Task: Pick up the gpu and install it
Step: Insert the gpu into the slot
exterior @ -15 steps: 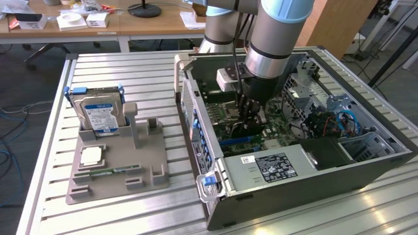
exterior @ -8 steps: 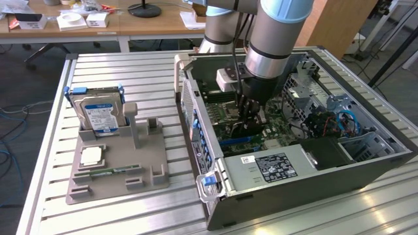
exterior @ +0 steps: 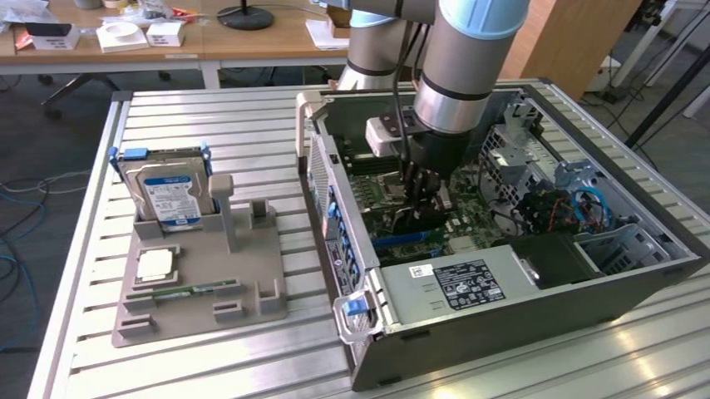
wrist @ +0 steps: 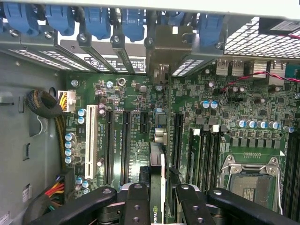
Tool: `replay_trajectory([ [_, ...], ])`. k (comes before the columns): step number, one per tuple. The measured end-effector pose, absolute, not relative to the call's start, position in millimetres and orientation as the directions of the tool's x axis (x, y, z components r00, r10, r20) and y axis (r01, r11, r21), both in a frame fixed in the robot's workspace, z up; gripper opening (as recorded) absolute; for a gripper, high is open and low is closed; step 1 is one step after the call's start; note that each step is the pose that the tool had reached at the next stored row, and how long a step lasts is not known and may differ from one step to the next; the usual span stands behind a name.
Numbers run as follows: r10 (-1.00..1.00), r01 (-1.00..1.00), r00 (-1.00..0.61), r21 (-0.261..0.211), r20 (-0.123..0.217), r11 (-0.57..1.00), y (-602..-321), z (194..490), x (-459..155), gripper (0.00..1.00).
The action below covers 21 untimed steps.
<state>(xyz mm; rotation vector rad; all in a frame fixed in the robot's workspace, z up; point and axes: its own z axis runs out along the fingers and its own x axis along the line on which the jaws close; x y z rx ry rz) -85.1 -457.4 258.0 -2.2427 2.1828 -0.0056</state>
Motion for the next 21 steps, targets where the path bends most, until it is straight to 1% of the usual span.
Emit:
replay_trajectory([
  [21, -1.000, -0.999, 0.031, -0.017, -0.005, -0.031, -457.3, 255.5, -86.6, 0.26],
])
